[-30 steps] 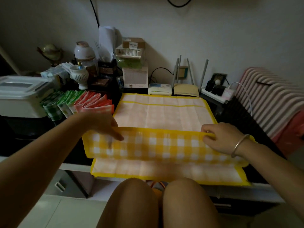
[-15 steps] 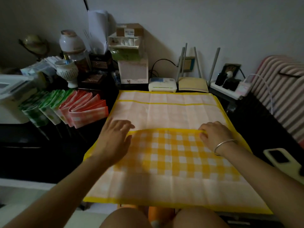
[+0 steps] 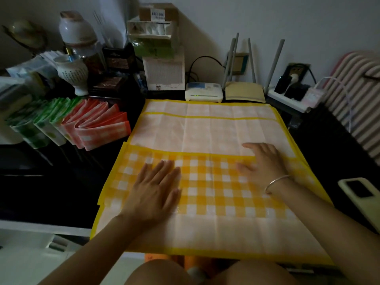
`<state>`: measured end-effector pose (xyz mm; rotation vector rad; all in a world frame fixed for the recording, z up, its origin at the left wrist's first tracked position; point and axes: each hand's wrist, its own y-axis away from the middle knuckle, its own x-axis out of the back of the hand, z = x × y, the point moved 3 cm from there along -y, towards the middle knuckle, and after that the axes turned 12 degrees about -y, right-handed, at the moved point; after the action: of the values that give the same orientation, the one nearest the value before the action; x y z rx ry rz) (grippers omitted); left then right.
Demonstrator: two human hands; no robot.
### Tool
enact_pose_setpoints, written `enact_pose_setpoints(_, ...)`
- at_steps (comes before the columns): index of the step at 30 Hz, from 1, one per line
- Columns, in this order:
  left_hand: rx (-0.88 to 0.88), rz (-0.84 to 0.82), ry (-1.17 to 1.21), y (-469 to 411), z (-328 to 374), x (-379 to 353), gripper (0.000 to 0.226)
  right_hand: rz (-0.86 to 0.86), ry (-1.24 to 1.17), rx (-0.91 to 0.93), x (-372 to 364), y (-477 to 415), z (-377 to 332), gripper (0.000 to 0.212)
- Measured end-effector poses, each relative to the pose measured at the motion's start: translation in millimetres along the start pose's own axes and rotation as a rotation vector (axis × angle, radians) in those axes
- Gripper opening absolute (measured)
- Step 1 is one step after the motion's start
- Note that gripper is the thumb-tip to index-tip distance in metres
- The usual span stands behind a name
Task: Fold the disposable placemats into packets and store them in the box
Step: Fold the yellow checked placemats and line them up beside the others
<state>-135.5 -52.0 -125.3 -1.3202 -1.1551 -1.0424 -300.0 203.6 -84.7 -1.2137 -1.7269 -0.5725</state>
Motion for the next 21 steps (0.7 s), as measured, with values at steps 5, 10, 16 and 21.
enact_pose_setpoints(5, 0.042, -0.008, 0.004, 0.9, -1.3, 0.0, 0.064, -0.308, 0.163, 0.164, -34.8, 48.0, -52.2, 0.111)
enact_pose_setpoints(10, 0.058, -0.021, 0.022, -1.0, -3.3, 0.6, 0.066, -0.261, 0.127, 0.185, -48.9, 65.2, -40.3, 0.094)
enact_pose_setpoints(16, 0.067, 0.024, 0.144, -2.7, -6.8, 1.2, 0.066, -0.203, 0.339, -0.137, -11.5, 66.8, 26.6, 0.086)
enact_pose_setpoints(21, 0.151, -0.054, 0.492, -9.0, -20.5, 10.7, 0.066, -0.217, 0.322, -0.169, -13.5, 67.3, 33.6, 0.087)
